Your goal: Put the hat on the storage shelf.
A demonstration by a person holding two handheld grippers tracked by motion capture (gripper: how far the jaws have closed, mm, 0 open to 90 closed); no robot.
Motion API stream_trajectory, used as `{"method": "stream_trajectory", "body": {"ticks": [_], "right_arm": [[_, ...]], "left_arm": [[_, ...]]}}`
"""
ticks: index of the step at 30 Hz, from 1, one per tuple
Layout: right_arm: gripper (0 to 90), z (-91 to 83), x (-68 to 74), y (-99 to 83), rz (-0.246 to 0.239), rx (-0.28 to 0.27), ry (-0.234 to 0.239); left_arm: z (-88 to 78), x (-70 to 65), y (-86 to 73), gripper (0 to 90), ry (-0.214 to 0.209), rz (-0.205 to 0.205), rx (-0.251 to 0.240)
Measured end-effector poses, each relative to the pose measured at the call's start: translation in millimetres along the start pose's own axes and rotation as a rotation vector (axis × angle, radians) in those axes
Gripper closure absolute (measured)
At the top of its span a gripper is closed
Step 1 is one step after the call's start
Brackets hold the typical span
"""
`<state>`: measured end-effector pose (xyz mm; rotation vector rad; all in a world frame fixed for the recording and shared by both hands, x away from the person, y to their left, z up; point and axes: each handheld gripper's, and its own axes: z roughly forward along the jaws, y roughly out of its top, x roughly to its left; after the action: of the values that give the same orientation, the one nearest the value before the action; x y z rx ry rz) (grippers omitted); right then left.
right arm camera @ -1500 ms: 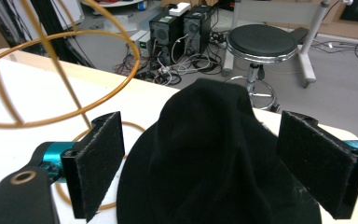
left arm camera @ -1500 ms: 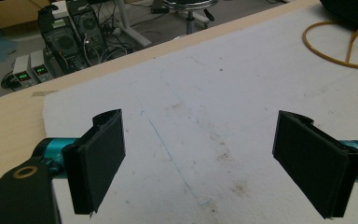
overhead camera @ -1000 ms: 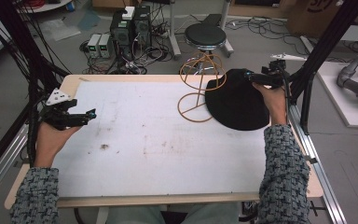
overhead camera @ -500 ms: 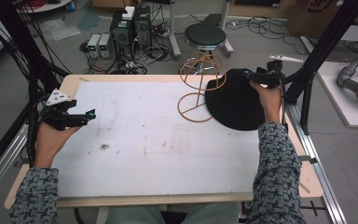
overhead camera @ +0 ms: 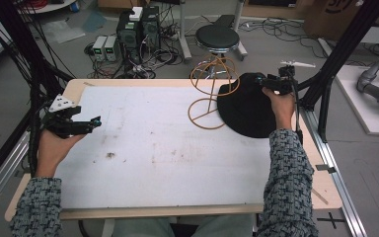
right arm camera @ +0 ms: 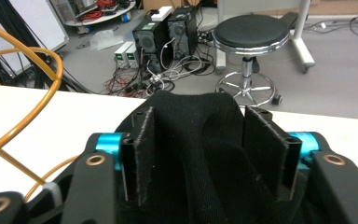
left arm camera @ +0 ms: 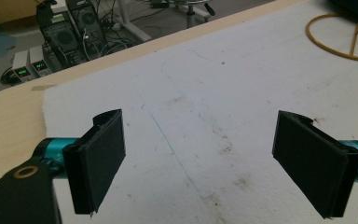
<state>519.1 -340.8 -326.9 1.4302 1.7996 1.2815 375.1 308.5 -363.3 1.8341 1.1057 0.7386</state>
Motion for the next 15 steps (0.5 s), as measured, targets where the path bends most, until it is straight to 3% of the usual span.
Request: {"method": "stream_trajectory", "body": {"ticks": [4,5,8,9,15], "right_arm": [[55.6,-0.5,-1.0,-0.5,0.008,-0.003,0.009],[62.7,-1.6,-0.4,0.0,0.006,-0.004,0.012],[67.2,-2.3,1.3,0.5,0.011,-0.004,0.018],[73.9,-2.9,2.8,1.0,0.005,-0.006,0.017],[83.5,-3.7,5.5,2.0,-0.018,-0.004,0.009]], "left_arm": [[-0.8,0.3,-0.1,17.6,0.003,0.001,0.0],[-0.9,0.5,-0.1,17.6,0.004,0.001,0.001],[-1.5,0.6,0.0,17.6,0.003,0.002,0.003],[-1.1,0.1,-0.1,17.6,0.003,-0.003,-0.002],[-2.1,0.6,0.2,17.6,0.006,0.002,0.0]]}}
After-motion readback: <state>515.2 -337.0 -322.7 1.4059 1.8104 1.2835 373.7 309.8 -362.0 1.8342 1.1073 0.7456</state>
